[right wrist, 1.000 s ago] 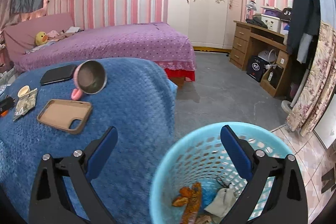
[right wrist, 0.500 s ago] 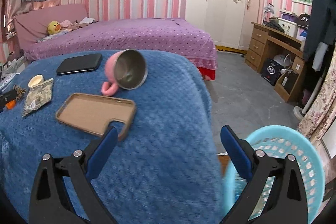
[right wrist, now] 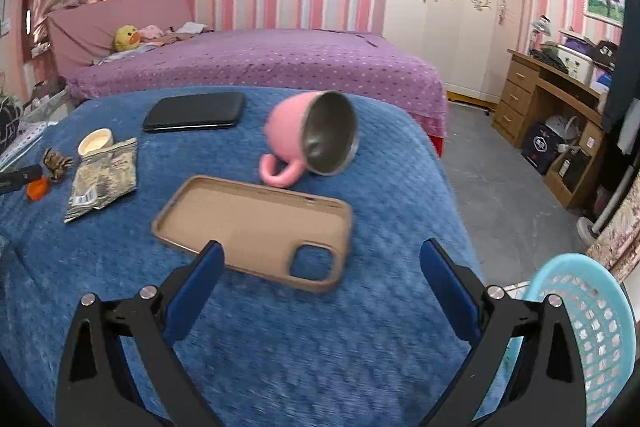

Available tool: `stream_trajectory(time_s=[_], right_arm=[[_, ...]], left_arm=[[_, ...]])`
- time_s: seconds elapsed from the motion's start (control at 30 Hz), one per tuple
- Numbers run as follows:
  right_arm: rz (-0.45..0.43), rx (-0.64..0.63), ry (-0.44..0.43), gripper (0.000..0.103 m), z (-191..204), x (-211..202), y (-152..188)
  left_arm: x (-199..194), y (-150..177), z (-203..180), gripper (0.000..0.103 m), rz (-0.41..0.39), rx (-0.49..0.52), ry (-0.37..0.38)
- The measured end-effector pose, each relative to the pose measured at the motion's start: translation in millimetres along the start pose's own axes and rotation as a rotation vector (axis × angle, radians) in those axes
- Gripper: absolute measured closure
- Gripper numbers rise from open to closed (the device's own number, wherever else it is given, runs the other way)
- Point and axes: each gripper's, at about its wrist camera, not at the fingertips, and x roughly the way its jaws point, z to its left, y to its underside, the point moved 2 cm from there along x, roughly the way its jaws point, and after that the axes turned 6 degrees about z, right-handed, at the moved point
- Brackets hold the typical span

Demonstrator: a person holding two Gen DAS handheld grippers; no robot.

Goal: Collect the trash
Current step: 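Move both tools back to the bed and grasp orange plastic lid with left tool, then grasp the printed snack packet with right tool while left tool holds the lid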

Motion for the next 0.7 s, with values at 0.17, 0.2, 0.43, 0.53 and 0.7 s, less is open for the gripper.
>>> stream_trajectory(time_s=[0.17,0.2,0.43,0.53,0.7], right_arm=[[0.017,-0.067,-0.013,0.007,30,10,-10],[0.02,-0.073,-0.022,0.007,35,11,-13],[0.049,-0.097,-0.115,0.007,83,28,-31],[0.071,-0.102,-0.152,0.007,107,39,-37],[0.079,-0.156,-0.195,0.007,149,50,-47]], left_arm=[[23,-3,10,0.006,0.072,-0.005,0.02],[26,-3,13,0.009,0.091,-0.008,0.025],[28,3,11,0.039,0.115,0.034,0.047],[25,7,8,0.052,0.123,0.079,0.021],[20,7,21,0.064,0.122,0.028,0.079]])
